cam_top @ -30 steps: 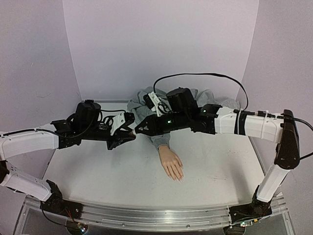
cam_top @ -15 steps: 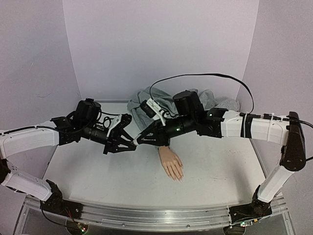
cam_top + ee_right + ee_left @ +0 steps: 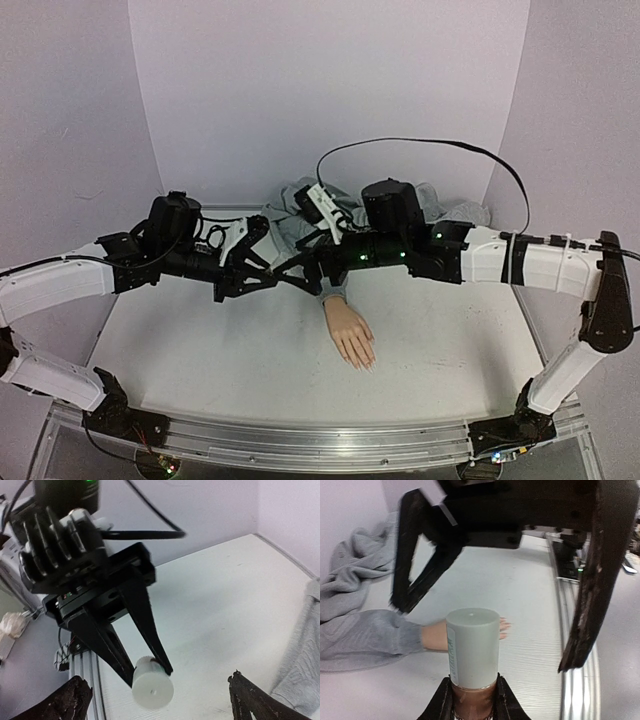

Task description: Paint the nails

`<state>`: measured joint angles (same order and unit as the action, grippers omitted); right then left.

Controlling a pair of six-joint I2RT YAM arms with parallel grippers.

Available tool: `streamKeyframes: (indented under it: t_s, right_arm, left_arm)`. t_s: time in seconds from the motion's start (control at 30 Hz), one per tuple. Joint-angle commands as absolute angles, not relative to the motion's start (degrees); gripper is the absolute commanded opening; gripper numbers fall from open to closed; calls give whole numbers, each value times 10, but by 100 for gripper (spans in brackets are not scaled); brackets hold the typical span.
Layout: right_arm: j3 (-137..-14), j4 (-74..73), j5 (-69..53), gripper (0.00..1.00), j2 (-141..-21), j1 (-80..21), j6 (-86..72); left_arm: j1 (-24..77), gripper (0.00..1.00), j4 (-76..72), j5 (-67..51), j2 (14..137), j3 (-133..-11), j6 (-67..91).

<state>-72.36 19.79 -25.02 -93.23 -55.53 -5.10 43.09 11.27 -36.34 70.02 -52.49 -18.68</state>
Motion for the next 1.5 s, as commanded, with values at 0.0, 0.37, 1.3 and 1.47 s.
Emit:
streamKeyframes:
  t_s: [0.0, 0.37, 1.3, 1.47]
  right_arm:
    - [-715, 236, -65, 98, -882, -556, -158]
    - [-793, 262, -115, 98, -981, -557, -354]
    - [-899, 279, -185, 23, -1083, -563, -397]
    - [-845, 284, -280, 4, -1024, -559, -264]
  left_arm:
    - [432, 0, 67, -152, 675, -538, -205]
    - [434, 0, 66, -47, 673, -538, -198]
    - [441, 0, 66, -99, 653, -526, -204]
    - [440, 0, 66, -287, 645, -523, -198]
